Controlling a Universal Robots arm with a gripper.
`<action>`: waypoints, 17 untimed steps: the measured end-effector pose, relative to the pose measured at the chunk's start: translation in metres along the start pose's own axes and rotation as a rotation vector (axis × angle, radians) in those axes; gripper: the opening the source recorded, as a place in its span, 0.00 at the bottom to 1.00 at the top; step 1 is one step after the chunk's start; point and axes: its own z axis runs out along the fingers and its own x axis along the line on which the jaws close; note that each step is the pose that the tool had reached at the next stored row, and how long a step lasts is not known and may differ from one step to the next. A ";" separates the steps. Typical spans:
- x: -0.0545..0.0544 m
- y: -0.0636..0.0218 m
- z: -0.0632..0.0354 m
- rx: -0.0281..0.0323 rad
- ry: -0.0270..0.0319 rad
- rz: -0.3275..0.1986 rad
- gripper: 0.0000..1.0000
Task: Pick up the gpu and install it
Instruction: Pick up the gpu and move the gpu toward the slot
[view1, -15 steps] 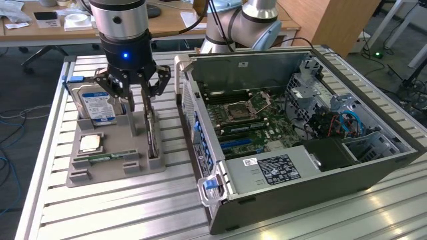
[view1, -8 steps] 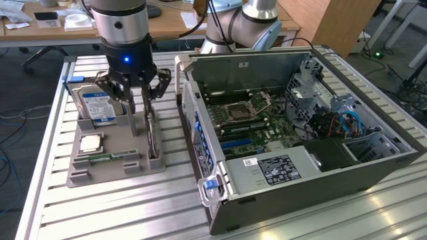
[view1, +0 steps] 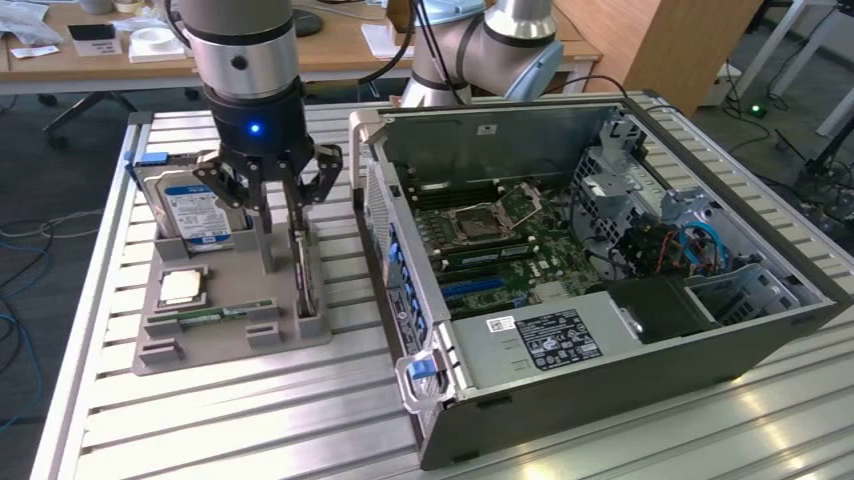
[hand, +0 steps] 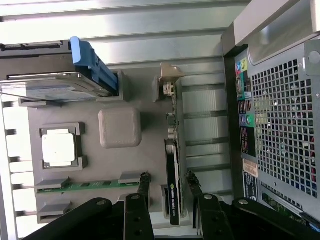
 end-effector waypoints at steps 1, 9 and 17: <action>0.000 0.0000 0.0005 -0.0003 -0.0003 0.000 0.42; -0.004 0.0002 0.0069 -0.0002 -0.0002 0.000 0.42; -0.006 -0.0007 0.0107 -0.0001 -0.0001 0.000 0.42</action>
